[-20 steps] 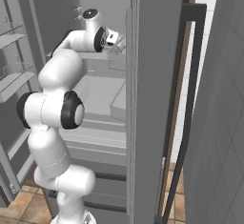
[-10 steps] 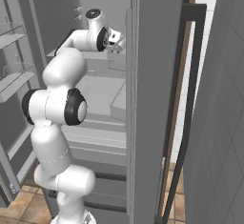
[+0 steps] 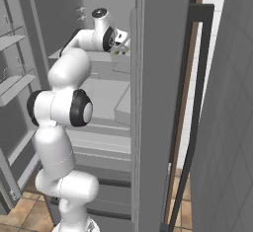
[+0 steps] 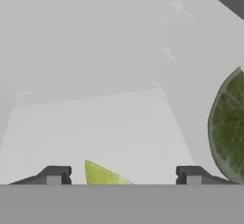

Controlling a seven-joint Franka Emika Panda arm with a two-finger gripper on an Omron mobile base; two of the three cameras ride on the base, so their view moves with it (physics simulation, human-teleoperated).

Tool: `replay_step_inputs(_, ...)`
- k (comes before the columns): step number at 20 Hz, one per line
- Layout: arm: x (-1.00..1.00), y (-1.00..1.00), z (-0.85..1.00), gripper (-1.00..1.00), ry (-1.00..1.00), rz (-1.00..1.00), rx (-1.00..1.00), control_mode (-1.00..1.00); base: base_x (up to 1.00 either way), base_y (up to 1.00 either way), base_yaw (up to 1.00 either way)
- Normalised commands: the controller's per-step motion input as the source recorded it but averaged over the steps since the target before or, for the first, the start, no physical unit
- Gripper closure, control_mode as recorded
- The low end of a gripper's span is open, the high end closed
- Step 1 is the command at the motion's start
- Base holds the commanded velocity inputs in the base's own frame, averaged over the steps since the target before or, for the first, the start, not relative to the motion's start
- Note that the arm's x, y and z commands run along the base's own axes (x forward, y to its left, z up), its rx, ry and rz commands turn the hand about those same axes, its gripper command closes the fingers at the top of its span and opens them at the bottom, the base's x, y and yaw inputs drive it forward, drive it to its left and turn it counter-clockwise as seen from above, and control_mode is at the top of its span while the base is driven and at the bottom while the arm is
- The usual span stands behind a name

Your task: Grab the lemon wedges from the fridge, place them in the blender, close the lid, and turn on the blender to create a marinade.

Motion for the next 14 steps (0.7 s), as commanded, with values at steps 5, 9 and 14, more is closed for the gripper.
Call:
replay_step_inputs(5, 0.0, -0.04, -0.2, 1.0, 0.0, 0.0, 0.01, -1.0, 0.0, 0.0, 0.0)
replay_step_inputs(9, 0.0, 0.0, 0.0, 1.0, 0.0, 0.0, 0.0, -1.0, 0.0, 0.0, 0.0)
replay_step_inputs(14, -0.16, 0.0, 0.0, 1.0, -0.02, 0.0, 0.0, -1.0, 0.0, 0.0, 0.0)
